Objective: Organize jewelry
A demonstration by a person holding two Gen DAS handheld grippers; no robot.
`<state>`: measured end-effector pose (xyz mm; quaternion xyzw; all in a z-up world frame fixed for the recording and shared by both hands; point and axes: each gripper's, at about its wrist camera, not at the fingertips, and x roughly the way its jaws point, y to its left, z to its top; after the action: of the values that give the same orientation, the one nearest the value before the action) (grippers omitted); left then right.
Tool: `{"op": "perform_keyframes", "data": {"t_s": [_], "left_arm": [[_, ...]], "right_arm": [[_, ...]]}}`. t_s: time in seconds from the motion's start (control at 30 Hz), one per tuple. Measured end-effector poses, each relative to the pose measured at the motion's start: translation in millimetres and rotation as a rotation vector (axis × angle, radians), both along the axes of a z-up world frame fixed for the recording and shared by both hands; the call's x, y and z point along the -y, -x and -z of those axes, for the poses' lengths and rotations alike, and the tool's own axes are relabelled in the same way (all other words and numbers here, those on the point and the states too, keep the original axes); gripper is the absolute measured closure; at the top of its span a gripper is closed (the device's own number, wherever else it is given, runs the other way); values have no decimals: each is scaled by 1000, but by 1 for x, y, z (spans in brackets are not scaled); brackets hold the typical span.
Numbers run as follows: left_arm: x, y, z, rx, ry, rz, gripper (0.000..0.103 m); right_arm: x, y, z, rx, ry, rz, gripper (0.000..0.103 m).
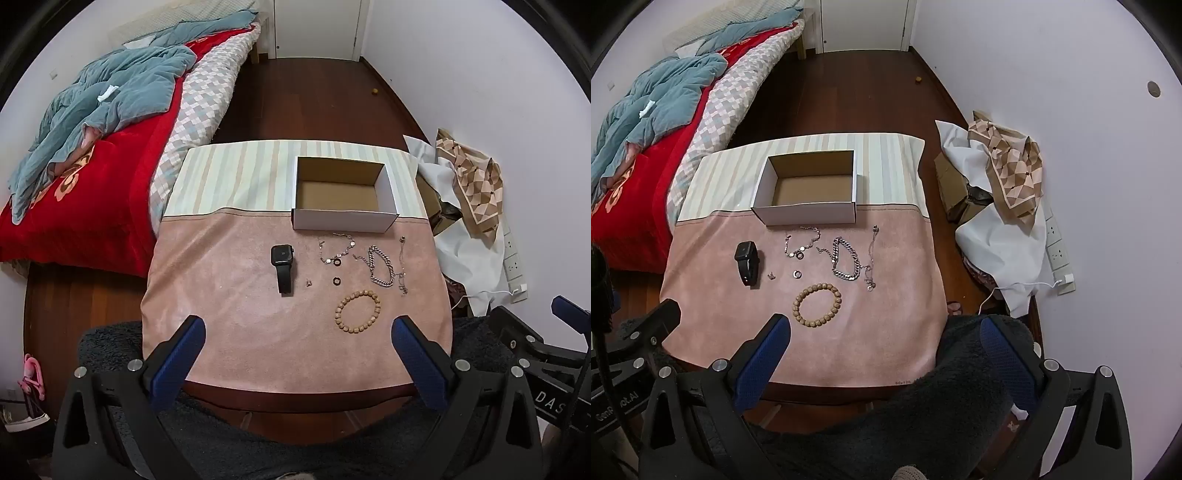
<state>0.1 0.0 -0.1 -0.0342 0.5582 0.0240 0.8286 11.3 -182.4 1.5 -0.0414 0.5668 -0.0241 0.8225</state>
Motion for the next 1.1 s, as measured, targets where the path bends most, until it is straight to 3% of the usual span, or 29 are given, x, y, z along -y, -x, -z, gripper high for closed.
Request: {"op": "perform_keyframes", "data": {"t_s": [1.1], "left_arm": [[-9, 6, -5, 12, -2, 0, 0]], "right_arm": [[-8, -1, -10, 5, 3, -15, 0]]}}
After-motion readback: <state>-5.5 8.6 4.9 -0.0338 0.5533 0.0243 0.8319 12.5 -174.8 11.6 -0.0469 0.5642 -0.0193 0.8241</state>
